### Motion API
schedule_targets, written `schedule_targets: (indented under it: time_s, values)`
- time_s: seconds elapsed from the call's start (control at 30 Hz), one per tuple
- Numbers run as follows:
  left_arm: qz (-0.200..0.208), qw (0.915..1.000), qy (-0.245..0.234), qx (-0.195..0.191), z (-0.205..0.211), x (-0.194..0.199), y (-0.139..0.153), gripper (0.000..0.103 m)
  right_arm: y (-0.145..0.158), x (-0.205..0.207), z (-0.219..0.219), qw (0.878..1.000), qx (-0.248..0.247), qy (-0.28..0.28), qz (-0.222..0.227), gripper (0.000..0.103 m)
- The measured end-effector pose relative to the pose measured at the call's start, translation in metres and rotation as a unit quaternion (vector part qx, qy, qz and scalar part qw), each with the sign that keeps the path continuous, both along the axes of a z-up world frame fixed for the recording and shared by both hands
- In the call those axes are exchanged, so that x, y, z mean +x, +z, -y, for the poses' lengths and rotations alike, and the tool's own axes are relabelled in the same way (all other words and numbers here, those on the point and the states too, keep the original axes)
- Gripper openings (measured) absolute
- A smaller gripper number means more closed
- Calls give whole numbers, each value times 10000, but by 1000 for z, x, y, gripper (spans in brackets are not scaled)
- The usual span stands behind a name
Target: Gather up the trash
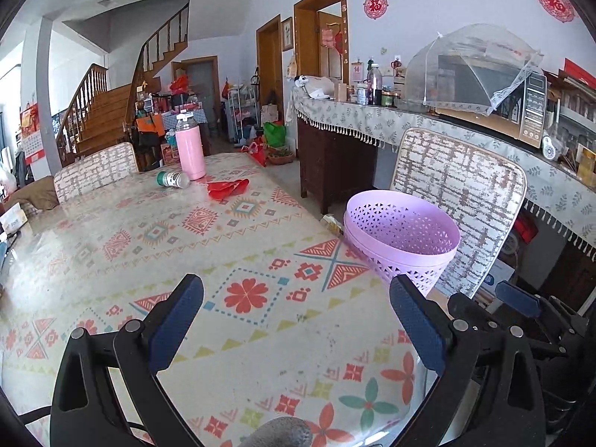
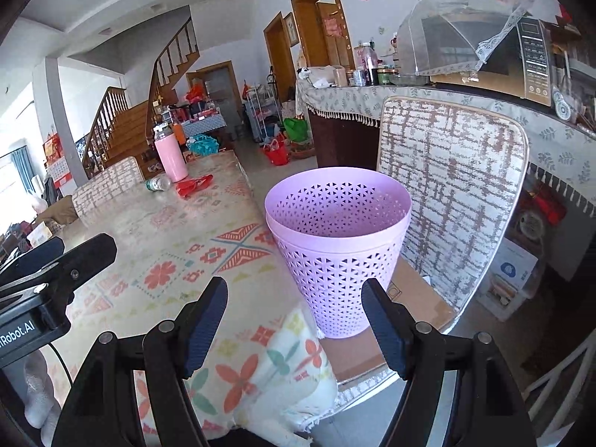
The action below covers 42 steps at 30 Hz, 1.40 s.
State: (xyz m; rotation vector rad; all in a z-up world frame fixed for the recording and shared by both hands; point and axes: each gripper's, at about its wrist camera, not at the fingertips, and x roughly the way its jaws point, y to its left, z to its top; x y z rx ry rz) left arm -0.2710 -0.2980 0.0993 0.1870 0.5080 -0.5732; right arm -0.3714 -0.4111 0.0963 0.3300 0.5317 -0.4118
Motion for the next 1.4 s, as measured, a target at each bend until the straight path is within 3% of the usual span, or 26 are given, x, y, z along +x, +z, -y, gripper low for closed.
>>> schedule_targets:
  time_s: [0.4, 0.73, 1.4]
  values:
    - [175, 9998, -57, 104, -3, -20, -6, 100, -9, -13, -17, 9998, 6, -17, -189, 80]
    - [76, 9999, 94, 114, -11, -17, -10, 100, -8, -14, -29, 9995, -143, 46, -285, 80]
    - [-130, 9993, -35, 340, 0, -3, -28, 100, -14, -15, -7, 9993, -51, -141, -328, 82]
